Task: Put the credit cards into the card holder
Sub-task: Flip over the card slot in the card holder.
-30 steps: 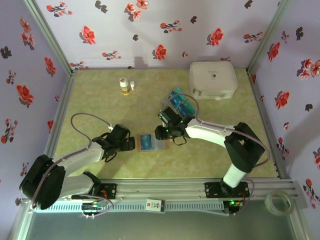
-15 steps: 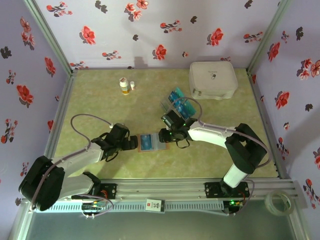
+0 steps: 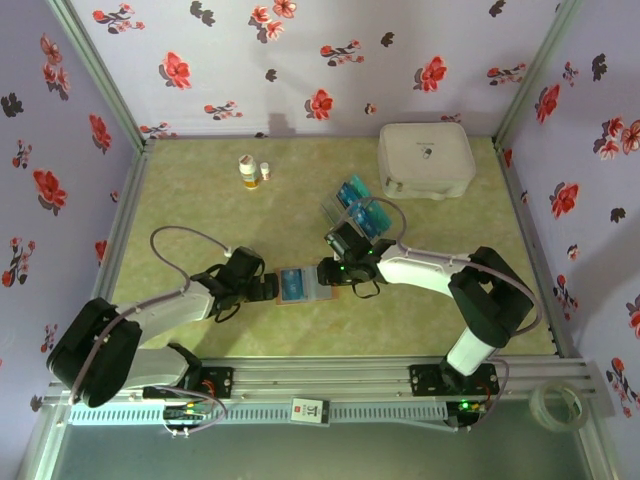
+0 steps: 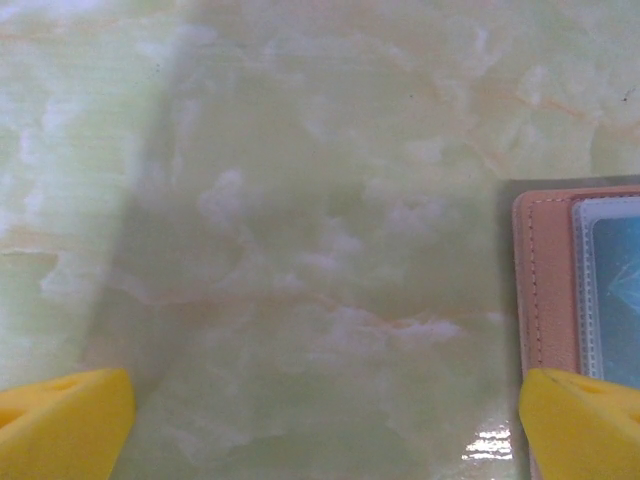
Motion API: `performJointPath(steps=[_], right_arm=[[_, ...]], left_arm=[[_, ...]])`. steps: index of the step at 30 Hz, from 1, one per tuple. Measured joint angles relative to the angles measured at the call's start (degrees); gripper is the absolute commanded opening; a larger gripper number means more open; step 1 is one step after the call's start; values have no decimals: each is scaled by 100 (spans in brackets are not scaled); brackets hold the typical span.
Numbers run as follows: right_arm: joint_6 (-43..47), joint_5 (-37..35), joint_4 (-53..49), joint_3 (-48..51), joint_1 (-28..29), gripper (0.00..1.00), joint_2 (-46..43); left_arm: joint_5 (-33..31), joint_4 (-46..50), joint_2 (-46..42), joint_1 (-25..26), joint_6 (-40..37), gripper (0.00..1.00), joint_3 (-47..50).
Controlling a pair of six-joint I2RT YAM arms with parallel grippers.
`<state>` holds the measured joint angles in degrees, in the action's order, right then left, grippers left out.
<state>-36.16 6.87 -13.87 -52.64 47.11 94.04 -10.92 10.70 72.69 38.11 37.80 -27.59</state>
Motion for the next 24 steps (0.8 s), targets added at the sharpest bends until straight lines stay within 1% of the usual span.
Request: performJointPath(steps=[6, 24], right_arm=[[-42, 66, 81, 48, -37, 40, 0], [-101, 190, 278, 133, -111, 40, 0]], left_arm=[[-103, 57, 26, 111, -4, 100, -44], [-437, 396, 476, 341, -11, 100, -385]])
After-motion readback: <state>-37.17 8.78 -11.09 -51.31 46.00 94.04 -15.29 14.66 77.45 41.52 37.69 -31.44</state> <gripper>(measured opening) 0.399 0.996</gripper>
